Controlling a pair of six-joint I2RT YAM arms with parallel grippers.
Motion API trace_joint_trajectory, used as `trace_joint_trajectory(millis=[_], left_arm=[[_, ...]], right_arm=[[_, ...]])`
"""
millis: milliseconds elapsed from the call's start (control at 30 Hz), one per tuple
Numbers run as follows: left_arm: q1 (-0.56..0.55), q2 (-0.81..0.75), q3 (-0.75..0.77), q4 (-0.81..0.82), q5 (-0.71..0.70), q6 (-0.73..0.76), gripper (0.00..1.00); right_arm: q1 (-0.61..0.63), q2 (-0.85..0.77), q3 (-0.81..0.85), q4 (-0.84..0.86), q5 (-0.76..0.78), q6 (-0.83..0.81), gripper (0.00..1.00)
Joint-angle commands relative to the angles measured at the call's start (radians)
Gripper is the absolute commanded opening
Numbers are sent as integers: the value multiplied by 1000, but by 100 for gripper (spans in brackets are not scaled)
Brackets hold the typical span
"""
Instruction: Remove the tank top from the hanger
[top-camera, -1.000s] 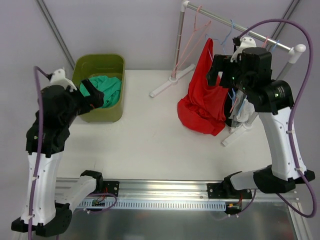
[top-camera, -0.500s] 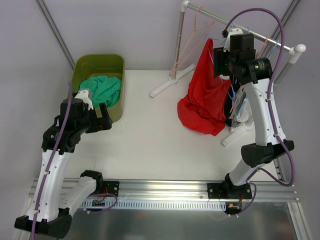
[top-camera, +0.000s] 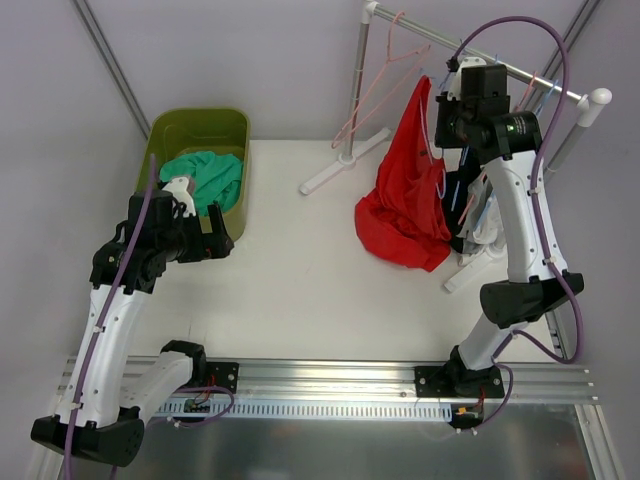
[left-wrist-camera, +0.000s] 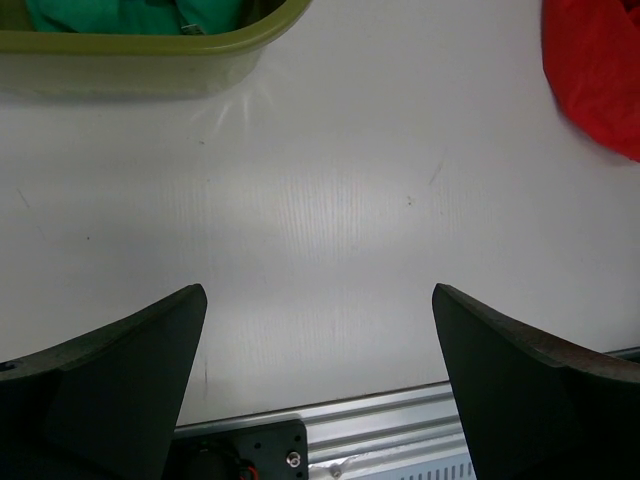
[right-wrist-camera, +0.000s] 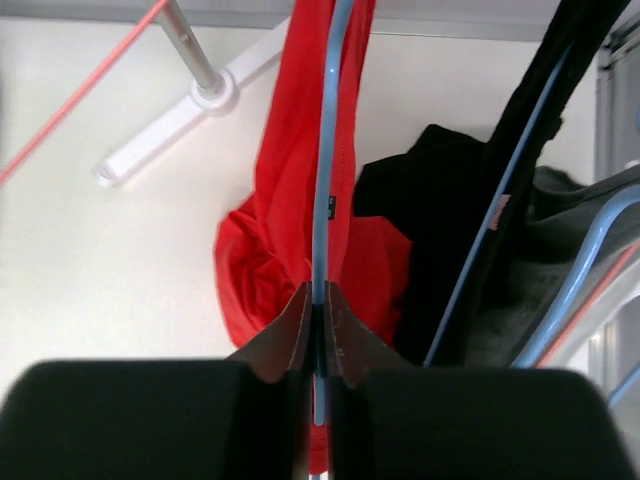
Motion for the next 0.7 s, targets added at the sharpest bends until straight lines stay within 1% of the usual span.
trace_joint_trajectory(millis=[0,267,433,567,633,667], left_arm=[[-7,-4,11,-1,33,23,99],[-7,-9,12,-4,65,17,99],[-7,-3,23,-6,160,-18,99],[-7,26,77,-4,233,-44,99],[-7,39,107,-6,275,-52,99],[-7,55,152,-6,290,-71,99]], right_arm=[[-3,-32,10,62,-26,122,0],[-3,-102,12,154,-66,242,0],[-2,-180,-2,181,-63,265,0],[-3,-249,-57,191,-83,281,0],[-3,-306,-92,189,-121,293,0],[-3,-329,-133,189,-138,297,0]])
